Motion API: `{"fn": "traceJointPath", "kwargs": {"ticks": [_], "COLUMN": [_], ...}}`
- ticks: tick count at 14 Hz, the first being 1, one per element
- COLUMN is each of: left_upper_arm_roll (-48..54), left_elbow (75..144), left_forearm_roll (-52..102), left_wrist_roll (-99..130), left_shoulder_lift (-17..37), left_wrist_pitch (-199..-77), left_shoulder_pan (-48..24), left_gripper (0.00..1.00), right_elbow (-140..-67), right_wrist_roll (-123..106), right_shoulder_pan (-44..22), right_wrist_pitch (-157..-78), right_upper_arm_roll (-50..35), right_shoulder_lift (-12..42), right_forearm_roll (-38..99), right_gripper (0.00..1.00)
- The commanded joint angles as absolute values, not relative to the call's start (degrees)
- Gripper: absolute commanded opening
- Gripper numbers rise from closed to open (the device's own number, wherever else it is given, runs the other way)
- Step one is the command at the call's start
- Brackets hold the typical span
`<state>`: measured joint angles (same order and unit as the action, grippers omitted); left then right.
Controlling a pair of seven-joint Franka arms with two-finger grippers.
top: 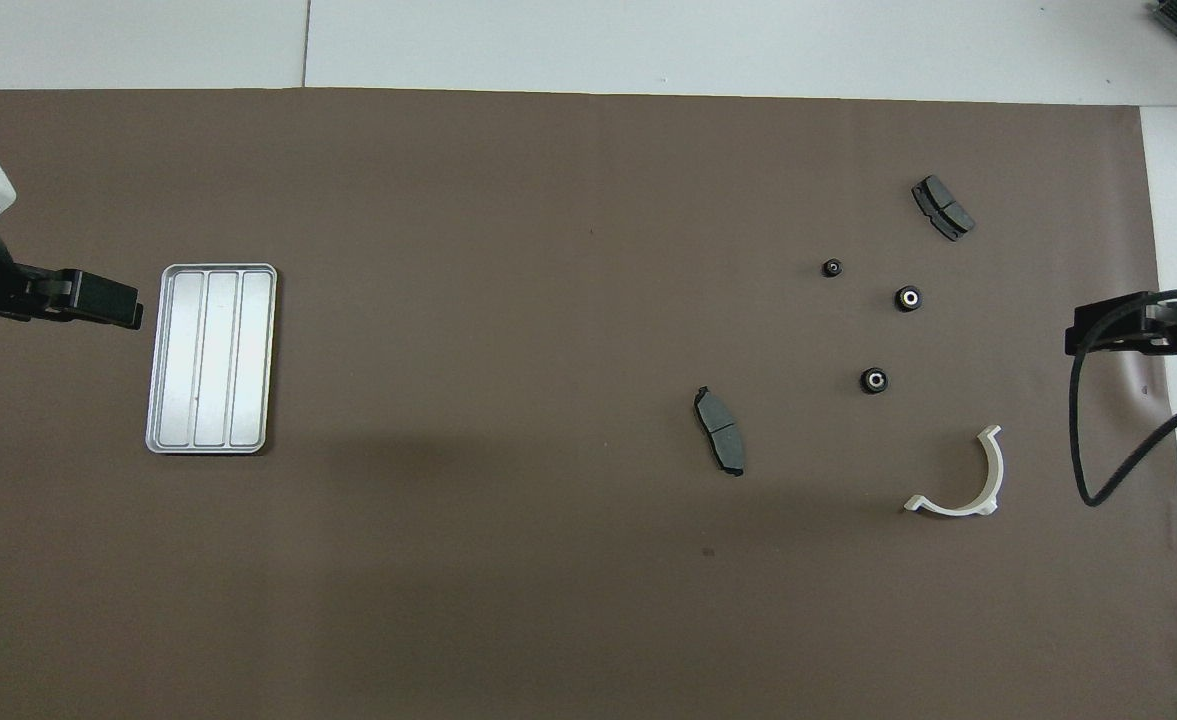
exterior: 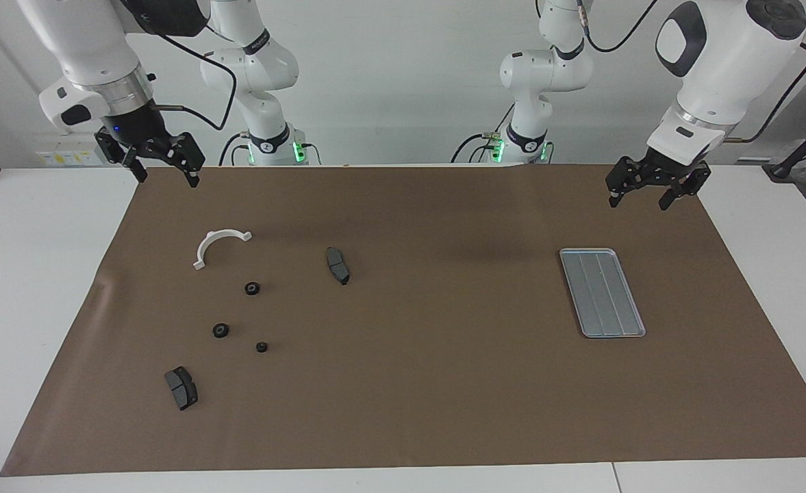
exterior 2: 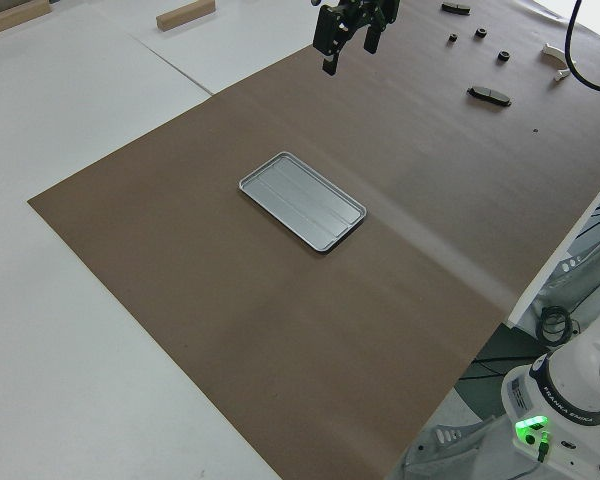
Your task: Pick bearing gear from pile to tray
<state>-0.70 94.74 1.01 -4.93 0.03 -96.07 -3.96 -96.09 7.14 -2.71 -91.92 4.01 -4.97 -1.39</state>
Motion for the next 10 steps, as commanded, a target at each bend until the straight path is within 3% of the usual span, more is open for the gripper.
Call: {"fn": "traceJointPath", "kwargs": {"ticks": [1, 10], "left_upper_arm_roll": [-0.6, -0.6], "left_elbow": [96.4, 96.4], "left_forearm_roll": [1.1, 1.1], "left_wrist_roll": [-4.7, -4.7], "left_shoulder_lift": [-1.6, -1.6], "left_wrist_pitch": [-96.5, -96.5], "left_shoulder_pan": [-3.8, -3.8], "left_gripper": [1.0, 1.0], "right_elbow": [-97.9, -98.3], "right_wrist_roll": [6.4, 5.9], "right_shoulder_pan": [-2.7, -3.3], "right_wrist_pitch": [-92.3, -93.5], "right_upper_arm_roll": [3.6, 3.6], "right_shoulder_lift": [-6.5, -6.4], "right_forearm_roll": [-0.6, -0.4], "right_gripper": [1.0, 1.0]}}
